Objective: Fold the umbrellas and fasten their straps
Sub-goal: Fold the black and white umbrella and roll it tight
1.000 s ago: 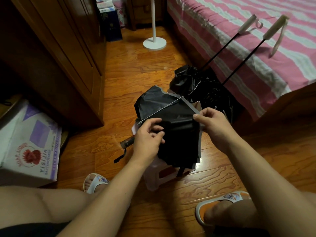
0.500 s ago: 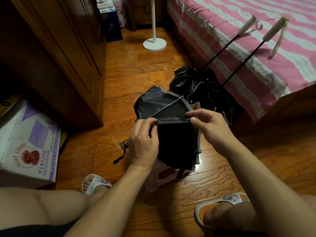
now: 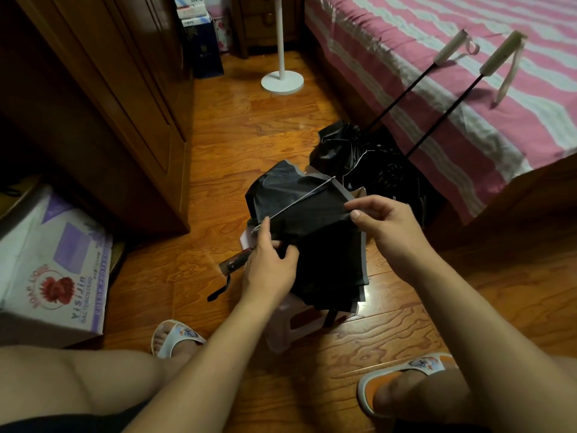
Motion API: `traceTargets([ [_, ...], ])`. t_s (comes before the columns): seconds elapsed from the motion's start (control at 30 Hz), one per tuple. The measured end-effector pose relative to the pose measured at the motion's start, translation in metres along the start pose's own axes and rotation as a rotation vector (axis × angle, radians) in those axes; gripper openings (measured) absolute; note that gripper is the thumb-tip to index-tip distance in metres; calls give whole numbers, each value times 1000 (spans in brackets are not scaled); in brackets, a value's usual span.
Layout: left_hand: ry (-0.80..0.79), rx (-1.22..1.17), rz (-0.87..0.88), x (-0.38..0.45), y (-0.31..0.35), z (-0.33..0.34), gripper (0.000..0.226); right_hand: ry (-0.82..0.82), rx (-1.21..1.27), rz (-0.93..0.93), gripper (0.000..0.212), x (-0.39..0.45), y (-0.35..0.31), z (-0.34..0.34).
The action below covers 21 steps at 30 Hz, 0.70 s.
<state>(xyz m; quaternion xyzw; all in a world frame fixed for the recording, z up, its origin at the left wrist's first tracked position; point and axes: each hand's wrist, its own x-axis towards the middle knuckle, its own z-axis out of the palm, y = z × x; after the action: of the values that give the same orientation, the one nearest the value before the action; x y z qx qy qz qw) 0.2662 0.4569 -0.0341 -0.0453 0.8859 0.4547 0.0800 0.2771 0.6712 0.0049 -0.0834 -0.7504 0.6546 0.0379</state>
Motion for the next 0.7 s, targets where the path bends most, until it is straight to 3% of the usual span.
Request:
traceTargets([
  [0.07,37,26,77,-3,3,-4,73,18,4,3,19,1,0,0],
  [0.2,-22,-241,243,-14,10,-10,59,28,29,11,19,3,-1,-1],
  [0.33,33,-418,202,-13,7,-14,45,46,34,22,18,3,1,-3],
  [0.57,121,-268,234,-12,0,-9,34,44,-19,-17,20,4,-2,-6],
  [0.7,226,-46,418,-8,-6,-2,29,40,-29,-20,19,0,-6,-8],
])
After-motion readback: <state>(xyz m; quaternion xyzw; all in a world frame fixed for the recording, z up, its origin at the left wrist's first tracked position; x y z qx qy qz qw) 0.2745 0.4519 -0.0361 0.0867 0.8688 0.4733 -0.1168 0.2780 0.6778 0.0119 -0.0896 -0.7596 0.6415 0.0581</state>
